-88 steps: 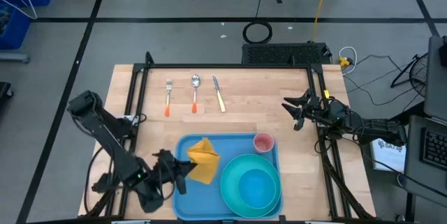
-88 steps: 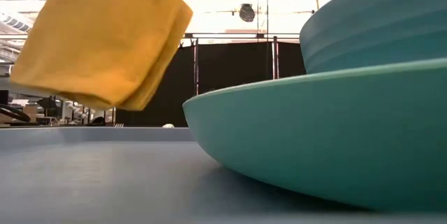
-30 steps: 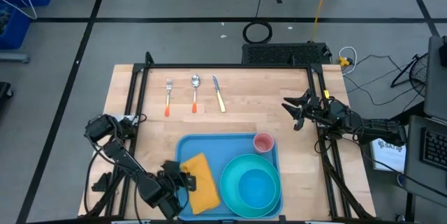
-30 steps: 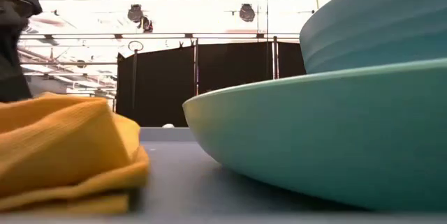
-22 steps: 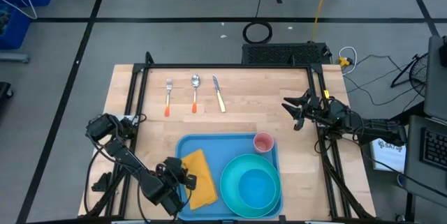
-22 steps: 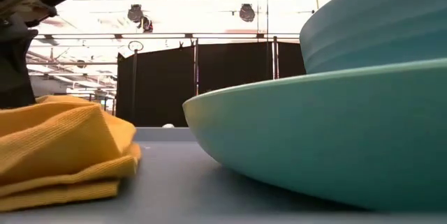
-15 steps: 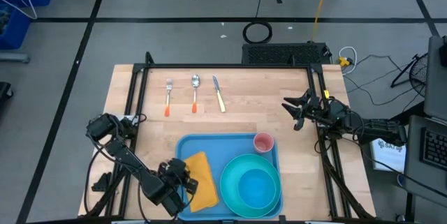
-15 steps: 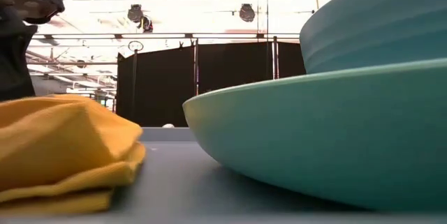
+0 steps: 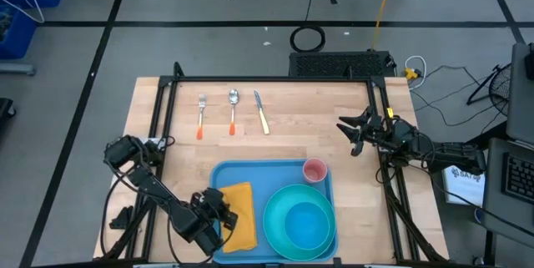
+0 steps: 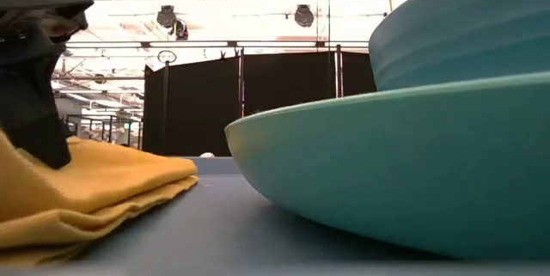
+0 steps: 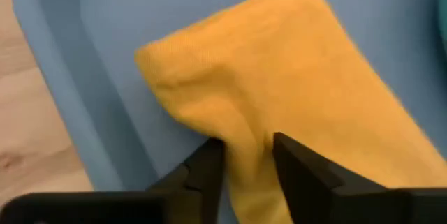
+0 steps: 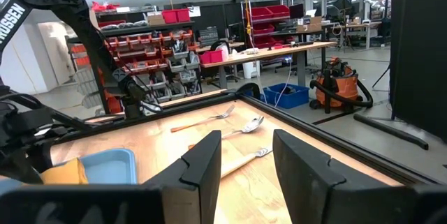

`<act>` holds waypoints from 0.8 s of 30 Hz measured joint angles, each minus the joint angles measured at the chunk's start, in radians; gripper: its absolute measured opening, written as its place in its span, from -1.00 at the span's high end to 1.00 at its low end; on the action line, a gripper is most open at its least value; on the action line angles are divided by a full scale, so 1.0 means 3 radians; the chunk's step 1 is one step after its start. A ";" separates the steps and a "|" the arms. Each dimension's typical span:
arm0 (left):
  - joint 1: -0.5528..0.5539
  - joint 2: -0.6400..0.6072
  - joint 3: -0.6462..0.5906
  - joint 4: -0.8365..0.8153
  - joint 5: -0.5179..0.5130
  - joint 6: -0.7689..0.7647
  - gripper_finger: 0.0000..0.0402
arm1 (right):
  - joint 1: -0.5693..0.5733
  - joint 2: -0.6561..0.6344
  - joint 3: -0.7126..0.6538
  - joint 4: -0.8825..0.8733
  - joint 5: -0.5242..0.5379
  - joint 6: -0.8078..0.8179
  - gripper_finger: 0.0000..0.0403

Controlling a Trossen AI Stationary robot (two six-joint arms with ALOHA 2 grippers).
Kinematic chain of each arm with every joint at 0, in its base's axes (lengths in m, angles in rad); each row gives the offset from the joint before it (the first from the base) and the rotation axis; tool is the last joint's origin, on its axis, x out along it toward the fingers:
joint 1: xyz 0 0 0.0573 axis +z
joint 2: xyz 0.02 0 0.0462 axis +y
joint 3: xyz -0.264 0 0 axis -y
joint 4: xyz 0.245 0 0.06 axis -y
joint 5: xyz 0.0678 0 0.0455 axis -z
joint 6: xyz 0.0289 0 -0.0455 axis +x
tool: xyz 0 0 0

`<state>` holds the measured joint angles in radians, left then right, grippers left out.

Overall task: Set up tray
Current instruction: Put the yellow table napkin on the blue serving tray, then put the fork on the blue serving tray

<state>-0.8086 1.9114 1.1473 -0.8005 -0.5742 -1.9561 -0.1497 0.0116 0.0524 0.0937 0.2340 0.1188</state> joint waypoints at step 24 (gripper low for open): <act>0.0121 -0.0383 0.0003 -0.0818 0.0018 0.0108 -0.30 | -0.0001 -0.0001 -0.0001 0.0000 0.0000 0.0001 0.39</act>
<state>-0.7724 1.7965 1.1481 -1.0459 -0.5687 -1.9236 -0.1500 0.0113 0.0522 0.0937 0.2340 0.1191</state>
